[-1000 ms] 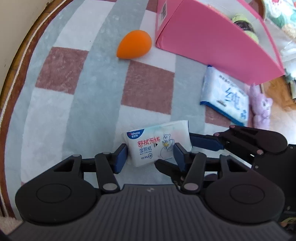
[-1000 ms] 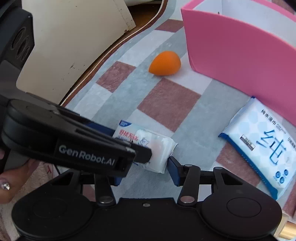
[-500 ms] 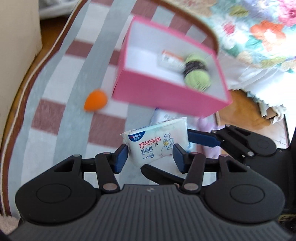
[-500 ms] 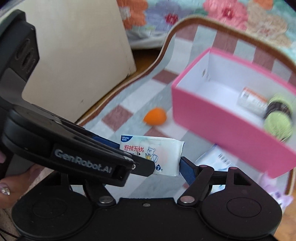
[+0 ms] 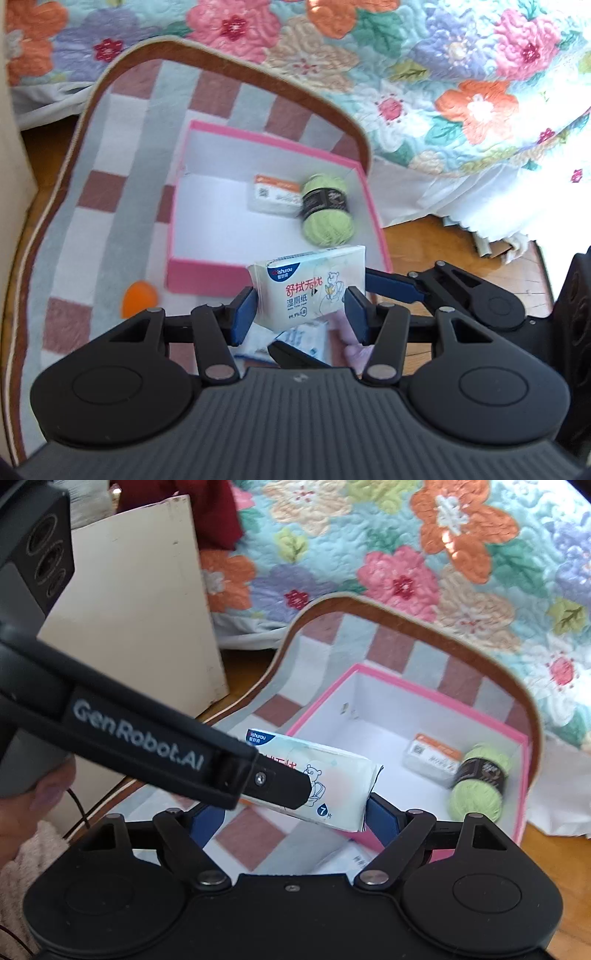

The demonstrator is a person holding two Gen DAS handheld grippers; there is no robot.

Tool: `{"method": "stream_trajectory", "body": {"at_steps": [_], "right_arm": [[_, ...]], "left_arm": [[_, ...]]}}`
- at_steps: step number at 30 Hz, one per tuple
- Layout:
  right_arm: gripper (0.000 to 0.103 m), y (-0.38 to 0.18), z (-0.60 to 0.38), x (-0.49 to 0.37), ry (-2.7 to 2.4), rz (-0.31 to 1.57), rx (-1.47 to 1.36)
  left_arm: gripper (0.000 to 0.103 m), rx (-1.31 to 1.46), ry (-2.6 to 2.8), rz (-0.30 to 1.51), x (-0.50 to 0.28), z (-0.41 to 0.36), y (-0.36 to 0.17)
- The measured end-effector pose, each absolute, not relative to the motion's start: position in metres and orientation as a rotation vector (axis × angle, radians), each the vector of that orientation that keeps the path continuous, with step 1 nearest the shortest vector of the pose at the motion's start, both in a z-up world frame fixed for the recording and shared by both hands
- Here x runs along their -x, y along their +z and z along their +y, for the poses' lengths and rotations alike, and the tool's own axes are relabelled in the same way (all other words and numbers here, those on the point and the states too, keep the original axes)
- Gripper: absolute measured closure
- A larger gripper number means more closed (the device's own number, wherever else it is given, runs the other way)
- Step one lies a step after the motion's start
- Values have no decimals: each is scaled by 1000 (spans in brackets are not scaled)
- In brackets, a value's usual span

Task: Organize objects
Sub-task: 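Carry the white tissue pack with the left tool into the pink box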

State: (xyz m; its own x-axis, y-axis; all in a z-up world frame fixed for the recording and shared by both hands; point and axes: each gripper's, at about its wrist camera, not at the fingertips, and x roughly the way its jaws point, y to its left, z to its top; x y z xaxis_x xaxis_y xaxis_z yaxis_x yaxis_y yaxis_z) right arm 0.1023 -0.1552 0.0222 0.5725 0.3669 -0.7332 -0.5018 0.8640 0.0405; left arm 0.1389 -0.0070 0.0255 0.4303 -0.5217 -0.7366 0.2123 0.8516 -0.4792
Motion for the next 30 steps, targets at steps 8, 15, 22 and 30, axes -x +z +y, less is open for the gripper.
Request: {"method": "stream_trajectory", "body": {"at_steps": [8,15,22,30], "right_arm": [[17,22,-159,-144,483,768,307],[21,6,-181,-197,487,826,339],[38,-16,-212,-253,488,921,254],[63,-54,-247,-317,415,1055,109]], "left_arm": [[52,337,-477,1046,-192,-30,18],[61,350,-440,1042,-242,-47,-8],[61,426,-432,1083,-285,-58,-48],[63,423,-368,1097,-332,-82,-86]]}}
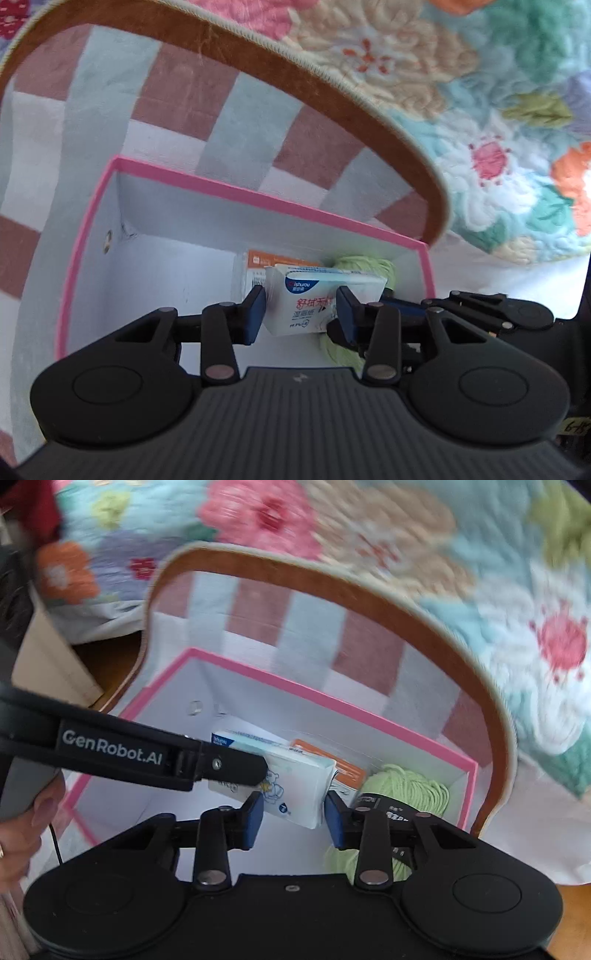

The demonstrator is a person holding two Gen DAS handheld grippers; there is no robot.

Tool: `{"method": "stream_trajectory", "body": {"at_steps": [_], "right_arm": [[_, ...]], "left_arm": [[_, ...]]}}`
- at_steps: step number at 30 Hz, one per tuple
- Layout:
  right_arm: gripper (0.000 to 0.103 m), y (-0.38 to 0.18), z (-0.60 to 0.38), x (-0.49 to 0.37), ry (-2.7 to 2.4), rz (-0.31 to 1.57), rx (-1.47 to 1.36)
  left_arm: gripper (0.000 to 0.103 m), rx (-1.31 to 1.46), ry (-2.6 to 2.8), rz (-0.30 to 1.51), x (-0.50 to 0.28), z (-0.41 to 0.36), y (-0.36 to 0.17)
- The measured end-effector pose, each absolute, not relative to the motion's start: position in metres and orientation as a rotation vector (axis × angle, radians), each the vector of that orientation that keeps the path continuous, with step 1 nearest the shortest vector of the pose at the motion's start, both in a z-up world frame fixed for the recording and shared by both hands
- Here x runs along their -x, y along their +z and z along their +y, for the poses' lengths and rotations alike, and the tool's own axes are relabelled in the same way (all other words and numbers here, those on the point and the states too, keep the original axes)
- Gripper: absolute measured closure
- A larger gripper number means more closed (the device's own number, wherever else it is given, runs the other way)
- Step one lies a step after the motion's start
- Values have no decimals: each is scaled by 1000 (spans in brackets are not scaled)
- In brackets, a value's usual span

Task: Organize objects
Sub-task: 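Carry the white tissue pack with the left tool into the pink box, then open the left tool and lift it out of the box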

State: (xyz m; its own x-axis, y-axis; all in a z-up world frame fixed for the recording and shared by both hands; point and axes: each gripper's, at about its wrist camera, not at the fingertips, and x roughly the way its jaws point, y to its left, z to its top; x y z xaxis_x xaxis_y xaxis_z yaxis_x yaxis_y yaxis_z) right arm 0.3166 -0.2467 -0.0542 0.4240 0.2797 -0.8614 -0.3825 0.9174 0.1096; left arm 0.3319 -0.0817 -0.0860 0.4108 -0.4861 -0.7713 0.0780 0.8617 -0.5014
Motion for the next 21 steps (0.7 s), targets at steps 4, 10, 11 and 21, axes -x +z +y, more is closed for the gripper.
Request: {"method": "stream_trajectory", "body": {"at_steps": [4,10,11,21], "right_arm": [[63,-70,-249,-335,376,1080,80],[63,-86,-246,-347,341,1115,97],[63,-88,-246,-349,333,1119,93],[62,-70,-246,-331,313,1019,183]], "left_arm": [[63,437,-331,1113,-344,-87,-104],[63,434,-309,1135,-358,-94,-124],[63,427,-301,1136,-360,-95,-126],[54,296,-263,1093,-349,-94,-101]]}}
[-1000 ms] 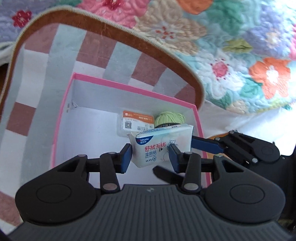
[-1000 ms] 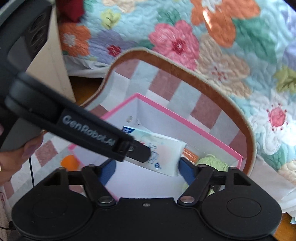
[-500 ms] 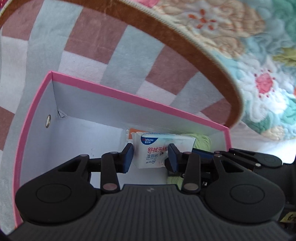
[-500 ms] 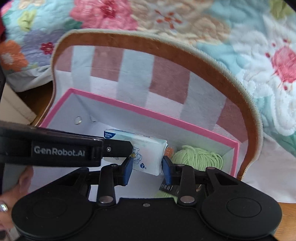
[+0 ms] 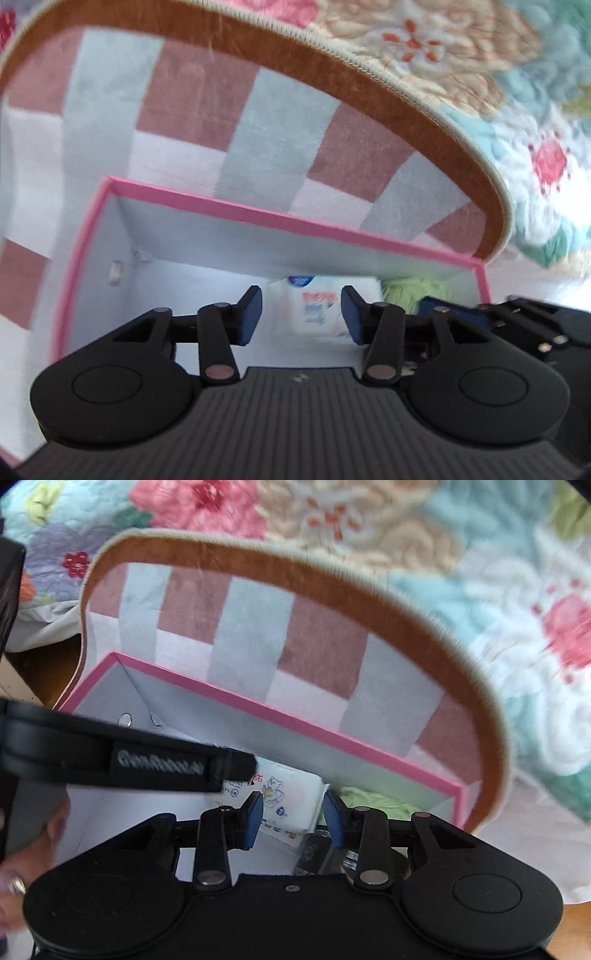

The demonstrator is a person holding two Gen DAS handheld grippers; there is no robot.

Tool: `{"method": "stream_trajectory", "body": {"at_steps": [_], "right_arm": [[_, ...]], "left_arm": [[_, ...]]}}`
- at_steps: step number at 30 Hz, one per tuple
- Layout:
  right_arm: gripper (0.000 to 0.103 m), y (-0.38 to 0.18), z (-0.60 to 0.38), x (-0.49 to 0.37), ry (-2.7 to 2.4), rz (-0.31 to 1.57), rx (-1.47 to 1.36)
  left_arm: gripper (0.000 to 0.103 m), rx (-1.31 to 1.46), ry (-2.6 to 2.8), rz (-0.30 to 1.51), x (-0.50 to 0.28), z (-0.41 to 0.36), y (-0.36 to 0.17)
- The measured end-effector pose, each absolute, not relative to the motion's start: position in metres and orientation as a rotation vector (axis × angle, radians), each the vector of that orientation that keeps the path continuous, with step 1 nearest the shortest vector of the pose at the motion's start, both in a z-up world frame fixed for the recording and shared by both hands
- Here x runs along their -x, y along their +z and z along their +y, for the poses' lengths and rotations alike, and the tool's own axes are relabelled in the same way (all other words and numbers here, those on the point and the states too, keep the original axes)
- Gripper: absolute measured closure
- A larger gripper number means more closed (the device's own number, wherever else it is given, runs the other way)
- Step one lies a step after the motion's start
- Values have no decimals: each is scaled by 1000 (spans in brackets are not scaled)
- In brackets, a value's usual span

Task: Organize objects
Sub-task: 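Open the left tool and lift it out of the box, then move the left tool toward the foundation bottle beside the plush toy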

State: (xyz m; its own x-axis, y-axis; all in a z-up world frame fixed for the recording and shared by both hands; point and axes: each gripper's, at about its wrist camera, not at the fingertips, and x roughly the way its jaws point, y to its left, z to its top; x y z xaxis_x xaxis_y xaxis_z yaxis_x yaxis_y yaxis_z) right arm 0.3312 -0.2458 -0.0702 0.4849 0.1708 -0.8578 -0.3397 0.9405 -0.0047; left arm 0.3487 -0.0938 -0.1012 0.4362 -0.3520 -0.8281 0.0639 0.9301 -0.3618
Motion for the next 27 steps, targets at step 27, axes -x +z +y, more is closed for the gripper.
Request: {"method": "stream_trajectory", "body": {"at_steps": [27], "right_arm": [[31,72,-232,-110,546,953,33]], "left_arm": [[37,31,-381,1148,-152,-55,68]]}}
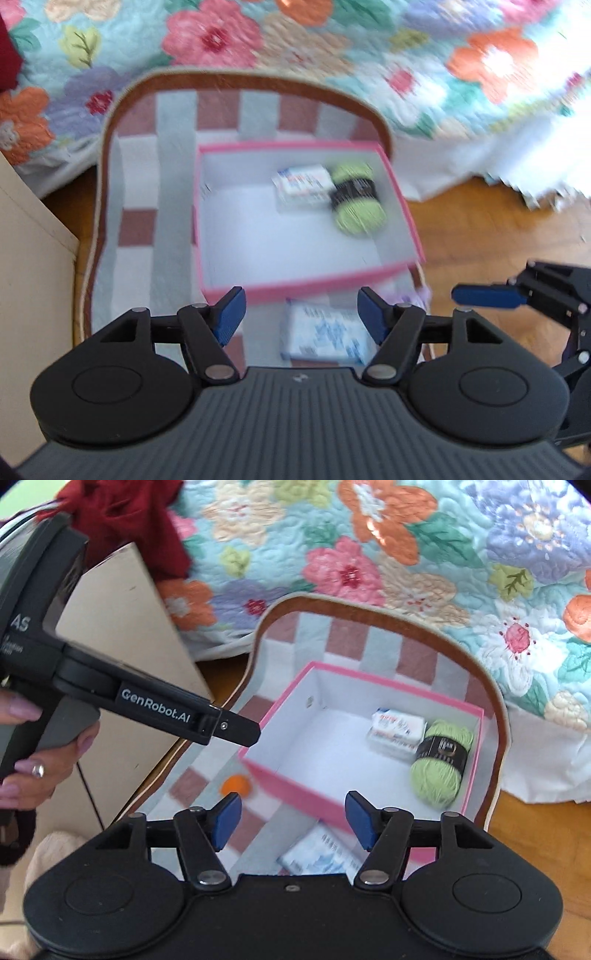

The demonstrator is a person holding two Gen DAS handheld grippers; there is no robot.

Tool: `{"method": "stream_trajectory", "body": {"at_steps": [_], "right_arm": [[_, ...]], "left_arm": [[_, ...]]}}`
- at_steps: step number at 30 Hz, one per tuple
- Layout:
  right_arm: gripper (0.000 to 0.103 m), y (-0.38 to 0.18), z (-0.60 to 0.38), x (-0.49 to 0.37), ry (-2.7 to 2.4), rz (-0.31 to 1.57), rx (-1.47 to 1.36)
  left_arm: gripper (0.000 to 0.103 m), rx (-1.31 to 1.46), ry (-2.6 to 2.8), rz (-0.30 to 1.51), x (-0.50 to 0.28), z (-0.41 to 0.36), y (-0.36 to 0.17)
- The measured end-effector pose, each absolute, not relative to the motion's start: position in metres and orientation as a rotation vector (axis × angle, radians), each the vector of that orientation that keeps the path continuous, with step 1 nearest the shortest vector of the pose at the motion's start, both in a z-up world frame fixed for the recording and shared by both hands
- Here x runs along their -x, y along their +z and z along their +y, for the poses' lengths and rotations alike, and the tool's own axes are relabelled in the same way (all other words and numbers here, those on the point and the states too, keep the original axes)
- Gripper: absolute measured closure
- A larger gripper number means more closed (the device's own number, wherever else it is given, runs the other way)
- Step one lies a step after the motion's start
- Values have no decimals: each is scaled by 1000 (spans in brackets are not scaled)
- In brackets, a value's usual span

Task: Organize objects
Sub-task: 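Move the left tool toward the foundation bottle beside the plush toy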

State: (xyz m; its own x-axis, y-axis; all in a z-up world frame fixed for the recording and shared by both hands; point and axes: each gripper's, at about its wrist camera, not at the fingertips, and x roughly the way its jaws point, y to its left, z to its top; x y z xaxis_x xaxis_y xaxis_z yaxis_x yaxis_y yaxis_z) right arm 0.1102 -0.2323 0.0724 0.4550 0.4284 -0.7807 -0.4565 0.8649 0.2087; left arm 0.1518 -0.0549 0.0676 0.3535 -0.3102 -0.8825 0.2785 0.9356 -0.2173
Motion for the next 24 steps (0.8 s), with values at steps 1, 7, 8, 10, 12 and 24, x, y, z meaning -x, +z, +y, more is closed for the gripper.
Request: {"method": "stream_trajectory", "body": {"at_steps": [1,7,8,10,12,24], "right_arm": [[30,75,-233,-100,558,955,43],[26,72,-238,-49,592,1001,112],[26,68,-240,-44,591,1009,111],[26,55,-244,-35,583,1032,90],[26,38,-248,-29,580,1053,48],[26,-91,-276,-37,485,1251,-407]], "left_arm": [[37,27,-389,1163,-145,-56,66],[37,-25,-457,1184,-110,-63,43],[37,-27,-474,1190,-106,-66,37],[37,-28,-505,1208,-100,-71,23],[37,-19,-515,1237,-97,-75,6],[39,26,-591,1309,-105,-106,-78]]}}
